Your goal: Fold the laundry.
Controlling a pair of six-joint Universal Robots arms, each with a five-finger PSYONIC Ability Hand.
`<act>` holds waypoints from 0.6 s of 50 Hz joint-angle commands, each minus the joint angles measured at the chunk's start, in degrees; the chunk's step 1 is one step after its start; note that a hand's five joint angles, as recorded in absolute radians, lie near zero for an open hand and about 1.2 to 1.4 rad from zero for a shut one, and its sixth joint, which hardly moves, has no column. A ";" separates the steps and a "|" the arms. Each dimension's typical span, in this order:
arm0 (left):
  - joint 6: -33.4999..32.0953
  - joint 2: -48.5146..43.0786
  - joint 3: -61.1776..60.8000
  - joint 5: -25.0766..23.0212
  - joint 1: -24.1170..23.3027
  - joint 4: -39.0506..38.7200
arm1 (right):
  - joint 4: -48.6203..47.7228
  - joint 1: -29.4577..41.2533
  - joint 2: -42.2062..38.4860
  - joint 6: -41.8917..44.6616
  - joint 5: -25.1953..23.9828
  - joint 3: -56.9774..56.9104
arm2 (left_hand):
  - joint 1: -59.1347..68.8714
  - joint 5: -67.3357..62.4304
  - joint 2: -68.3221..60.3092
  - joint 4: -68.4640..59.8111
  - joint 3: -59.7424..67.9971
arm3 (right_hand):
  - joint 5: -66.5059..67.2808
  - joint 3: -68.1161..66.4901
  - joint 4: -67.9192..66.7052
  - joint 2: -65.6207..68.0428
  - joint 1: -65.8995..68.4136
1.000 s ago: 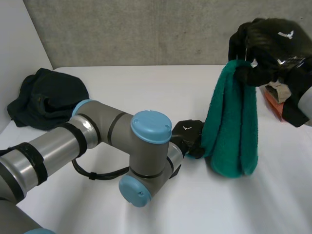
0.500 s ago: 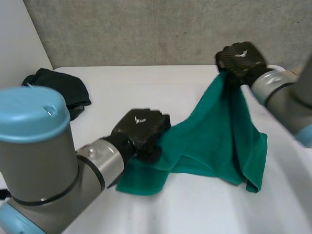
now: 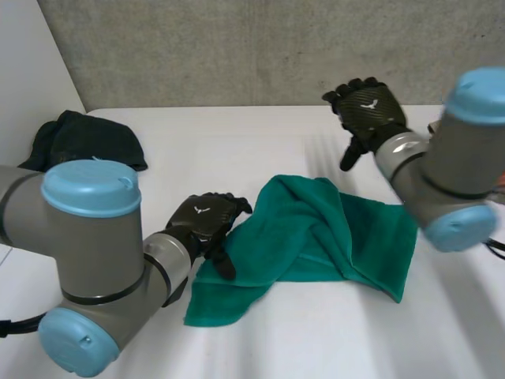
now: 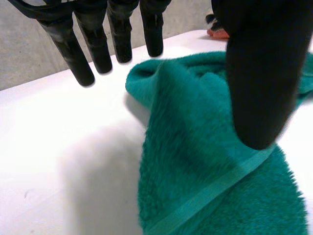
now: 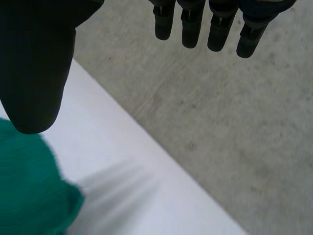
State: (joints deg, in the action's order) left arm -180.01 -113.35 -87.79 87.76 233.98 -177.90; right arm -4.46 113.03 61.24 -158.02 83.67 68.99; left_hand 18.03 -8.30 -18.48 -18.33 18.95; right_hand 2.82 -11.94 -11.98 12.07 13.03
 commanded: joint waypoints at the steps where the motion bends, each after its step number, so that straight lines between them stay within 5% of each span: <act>1: 2.81 6.46 -2.91 1.27 2.88 4.92 | 13.40 -3.25 13.10 0.77 -3.24 10.35 | -4.79 5.06 5.24 5.10 -5.71 | -2.82 1.94 1.98 -2.07 -3.03; 11: 5.98 13.06 -11.70 0.66 7.54 6.16 | 17.83 -5.19 19.88 7.54 -9.39 28.99 | -4.96 5.23 5.41 5.26 -5.88 | 16.34 -17.21 -17.18 17.08 16.12; 21: 7.74 11.76 -16.71 -4.35 12.02 5.98 | -0.61 -5.02 19.37 9.21 -12.56 43.68 | -2.94 3.21 3.39 3.25 -3.86 | 18.38 -19.25 -19.22 19.12 18.16; 30: 8.71 6.83 -15.66 -6.73 12.12 4.75 | -11.88 -5.10 12.77 11.06 -12.30 44.57 | -2.11 2.37 2.55 2.41 -3.02 | 18.88 -19.75 -19.72 19.63 18.66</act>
State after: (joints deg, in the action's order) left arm -171.60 -103.76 -104.37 81.96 246.29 -172.25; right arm -10.45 108.10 77.93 -148.06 70.97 113.89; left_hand 14.60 -3.96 -14.28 -14.20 14.66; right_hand 16.90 -25.85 -26.15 25.58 25.70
